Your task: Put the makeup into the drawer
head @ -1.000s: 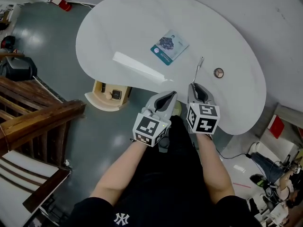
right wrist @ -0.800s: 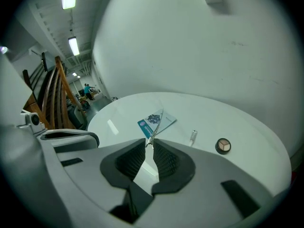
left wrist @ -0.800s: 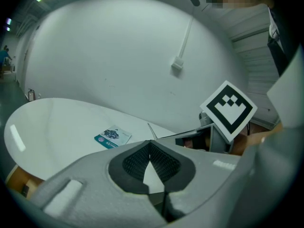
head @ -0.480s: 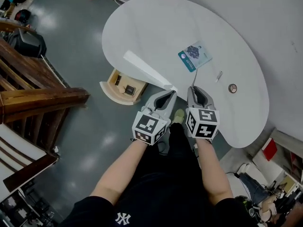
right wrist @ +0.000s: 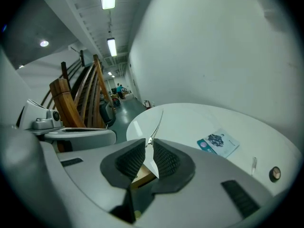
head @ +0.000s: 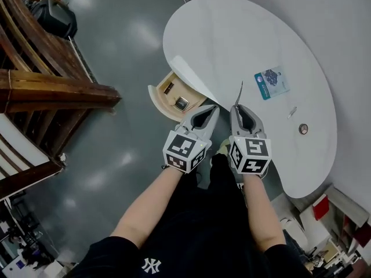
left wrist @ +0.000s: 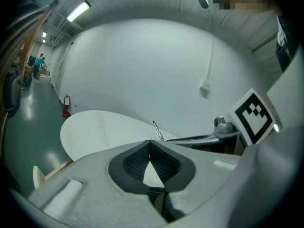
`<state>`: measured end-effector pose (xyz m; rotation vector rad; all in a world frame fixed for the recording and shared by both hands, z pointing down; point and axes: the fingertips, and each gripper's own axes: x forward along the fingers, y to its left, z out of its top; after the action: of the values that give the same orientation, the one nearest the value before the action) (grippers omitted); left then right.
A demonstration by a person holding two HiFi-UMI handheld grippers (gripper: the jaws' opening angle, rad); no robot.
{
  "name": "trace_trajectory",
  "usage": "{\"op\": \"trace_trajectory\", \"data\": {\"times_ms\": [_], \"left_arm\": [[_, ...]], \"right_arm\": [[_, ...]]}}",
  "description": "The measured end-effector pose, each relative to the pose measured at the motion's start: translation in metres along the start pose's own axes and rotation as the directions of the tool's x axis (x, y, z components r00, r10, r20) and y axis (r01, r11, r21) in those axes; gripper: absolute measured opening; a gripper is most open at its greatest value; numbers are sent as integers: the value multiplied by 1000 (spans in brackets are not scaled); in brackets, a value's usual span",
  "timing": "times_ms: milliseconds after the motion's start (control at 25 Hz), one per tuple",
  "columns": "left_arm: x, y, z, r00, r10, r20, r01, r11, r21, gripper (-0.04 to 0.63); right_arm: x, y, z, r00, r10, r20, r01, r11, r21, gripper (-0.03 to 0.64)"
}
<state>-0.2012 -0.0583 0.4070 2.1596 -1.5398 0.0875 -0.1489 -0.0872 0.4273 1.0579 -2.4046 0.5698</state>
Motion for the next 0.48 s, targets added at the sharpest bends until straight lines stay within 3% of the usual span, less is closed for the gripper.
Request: {"op": "trace_trajectory", "data": {"times_ms": [480], "left_arm": [[-54, 91, -5, 988, 150, 31, -149, 988, -44, 11]], "right_arm": [[56, 107, 1, 979, 203, 24, -197, 969, -148, 63]]}}
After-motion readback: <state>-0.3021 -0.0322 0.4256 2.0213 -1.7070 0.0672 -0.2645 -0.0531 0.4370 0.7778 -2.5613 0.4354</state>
